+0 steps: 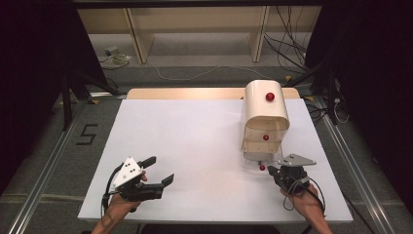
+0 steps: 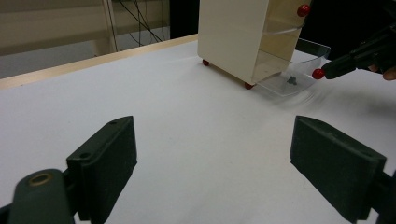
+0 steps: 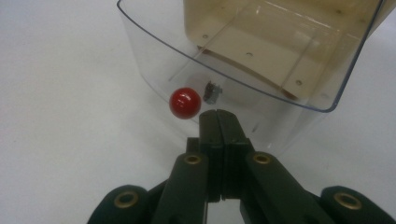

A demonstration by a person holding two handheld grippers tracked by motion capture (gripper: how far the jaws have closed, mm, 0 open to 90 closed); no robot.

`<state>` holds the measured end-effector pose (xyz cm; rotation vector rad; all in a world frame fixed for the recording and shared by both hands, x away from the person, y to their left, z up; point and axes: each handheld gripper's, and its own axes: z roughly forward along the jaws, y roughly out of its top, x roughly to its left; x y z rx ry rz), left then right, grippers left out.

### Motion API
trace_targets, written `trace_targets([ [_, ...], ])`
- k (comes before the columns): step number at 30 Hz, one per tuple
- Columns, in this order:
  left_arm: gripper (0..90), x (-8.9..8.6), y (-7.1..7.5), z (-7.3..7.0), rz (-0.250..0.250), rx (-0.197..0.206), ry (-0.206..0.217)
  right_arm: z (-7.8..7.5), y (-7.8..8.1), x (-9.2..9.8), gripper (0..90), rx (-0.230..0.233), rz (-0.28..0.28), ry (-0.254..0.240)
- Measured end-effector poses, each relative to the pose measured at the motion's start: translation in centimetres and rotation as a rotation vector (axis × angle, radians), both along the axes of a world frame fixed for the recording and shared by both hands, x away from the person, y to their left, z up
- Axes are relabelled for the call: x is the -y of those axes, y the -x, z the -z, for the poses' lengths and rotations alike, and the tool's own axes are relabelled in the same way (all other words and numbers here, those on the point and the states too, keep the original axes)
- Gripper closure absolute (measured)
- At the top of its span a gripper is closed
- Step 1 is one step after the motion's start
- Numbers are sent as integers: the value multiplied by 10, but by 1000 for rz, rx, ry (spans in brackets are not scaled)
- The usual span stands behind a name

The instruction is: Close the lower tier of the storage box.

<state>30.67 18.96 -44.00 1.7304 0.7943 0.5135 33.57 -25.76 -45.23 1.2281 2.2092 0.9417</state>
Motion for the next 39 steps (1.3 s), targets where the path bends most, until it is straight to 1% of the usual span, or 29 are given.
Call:
trace_targets([
  [16, 143, 0, 0, 0, -1, -1, 3, 1, -2, -1, 900, -1, 11, 2],
  [39, 143, 0, 0, 0, -1, 0, 3, 2, -5, -3, 900, 12, 22, 7],
])
